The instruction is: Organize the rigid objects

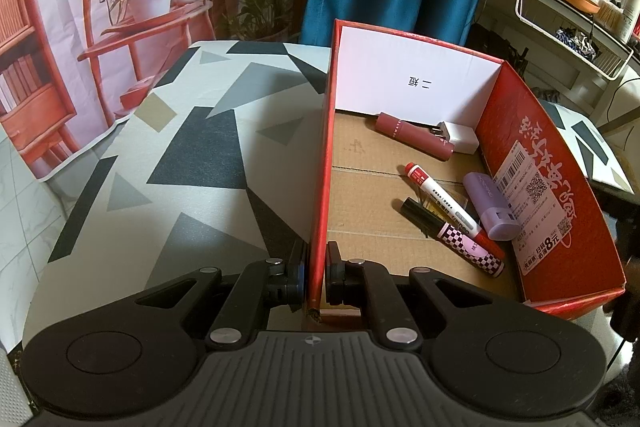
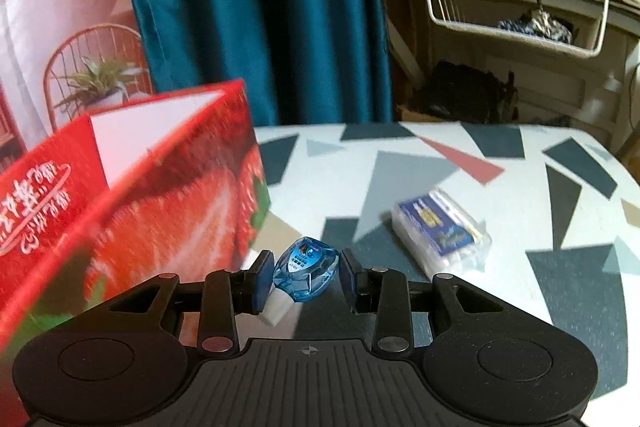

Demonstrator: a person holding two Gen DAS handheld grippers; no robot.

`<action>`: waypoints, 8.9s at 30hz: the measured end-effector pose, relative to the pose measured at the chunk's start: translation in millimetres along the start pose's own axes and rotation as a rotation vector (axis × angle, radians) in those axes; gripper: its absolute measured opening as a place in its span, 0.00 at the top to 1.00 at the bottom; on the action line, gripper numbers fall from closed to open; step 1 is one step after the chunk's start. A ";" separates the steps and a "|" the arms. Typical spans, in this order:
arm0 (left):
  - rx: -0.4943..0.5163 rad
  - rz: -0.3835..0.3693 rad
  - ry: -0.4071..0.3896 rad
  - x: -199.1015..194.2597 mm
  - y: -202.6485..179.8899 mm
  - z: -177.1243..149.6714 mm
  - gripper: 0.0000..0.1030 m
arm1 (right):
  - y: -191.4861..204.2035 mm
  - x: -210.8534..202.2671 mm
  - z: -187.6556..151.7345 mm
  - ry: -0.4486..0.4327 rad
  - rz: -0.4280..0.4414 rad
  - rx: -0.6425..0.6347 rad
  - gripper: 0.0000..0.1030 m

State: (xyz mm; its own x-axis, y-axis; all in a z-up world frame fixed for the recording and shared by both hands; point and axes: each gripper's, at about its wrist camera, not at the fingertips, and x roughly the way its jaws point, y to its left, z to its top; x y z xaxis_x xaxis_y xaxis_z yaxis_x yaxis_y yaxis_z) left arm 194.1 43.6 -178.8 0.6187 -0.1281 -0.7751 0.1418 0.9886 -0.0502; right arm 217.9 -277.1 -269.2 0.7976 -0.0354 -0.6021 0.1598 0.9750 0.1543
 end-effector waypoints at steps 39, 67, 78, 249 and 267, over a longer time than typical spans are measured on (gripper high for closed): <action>-0.007 -0.001 0.000 0.8 -1.0 -0.1 0.90 | 67.9 -35.6 43.5 -0.122 0.273 -0.134 0.66; -0.008 -0.001 0.001 0.1 -0.3 -0.5 0.90 | -57.7 -0.7 30.3 -0.060 -0.083 -0.048 0.04; -0.005 0.002 0.002 -0.2 -0.8 -0.4 0.90 | -82.5 59.2 19.6 0.097 -0.155 -0.026 0.08; 0.110 0.044 -0.479 -226.6 -84.7 -11.9 0.00 | 104.7 -360.6 42.4 -0.203 -0.110 0.006 0.00; 0.136 0.093 -0.534 -248.8 -90.5 -25.4 0.00 | 113.9 -403.2 38.7 -0.273 -0.130 -0.016 0.00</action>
State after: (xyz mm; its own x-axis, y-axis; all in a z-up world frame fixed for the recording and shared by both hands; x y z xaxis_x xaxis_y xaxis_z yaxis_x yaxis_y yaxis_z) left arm 7.7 -12.1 2.6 0.9337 -0.0985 -0.3441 0.1451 0.9830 0.1124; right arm -63.0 -160.3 21.4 0.8984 -0.2161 -0.3824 0.2637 0.9616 0.0760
